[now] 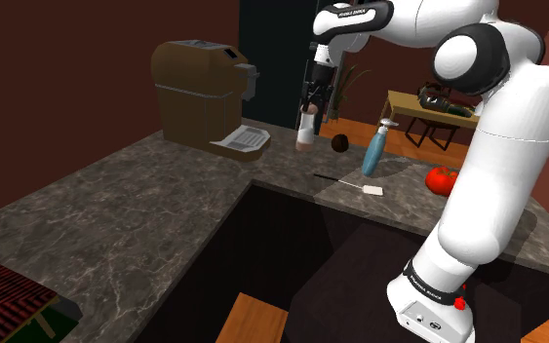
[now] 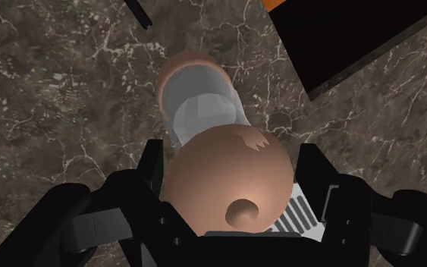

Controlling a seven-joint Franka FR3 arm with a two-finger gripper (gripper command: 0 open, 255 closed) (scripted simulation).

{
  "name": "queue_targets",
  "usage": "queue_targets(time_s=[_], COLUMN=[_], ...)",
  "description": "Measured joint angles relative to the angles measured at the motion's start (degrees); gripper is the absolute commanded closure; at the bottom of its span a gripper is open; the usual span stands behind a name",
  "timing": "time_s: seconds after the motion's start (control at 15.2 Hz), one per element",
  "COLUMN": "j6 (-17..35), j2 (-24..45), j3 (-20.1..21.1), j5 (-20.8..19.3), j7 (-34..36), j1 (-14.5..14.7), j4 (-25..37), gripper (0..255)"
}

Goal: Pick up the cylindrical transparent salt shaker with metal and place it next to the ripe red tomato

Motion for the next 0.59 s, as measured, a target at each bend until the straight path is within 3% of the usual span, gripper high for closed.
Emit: queue_targets(time_s=[0.59], j6=[-7.0], j2=[0.61], j3=[-0.13], j5=[0.05], j7=[0.97], j1=[-0.39], j4=[7.64], gripper=[255])
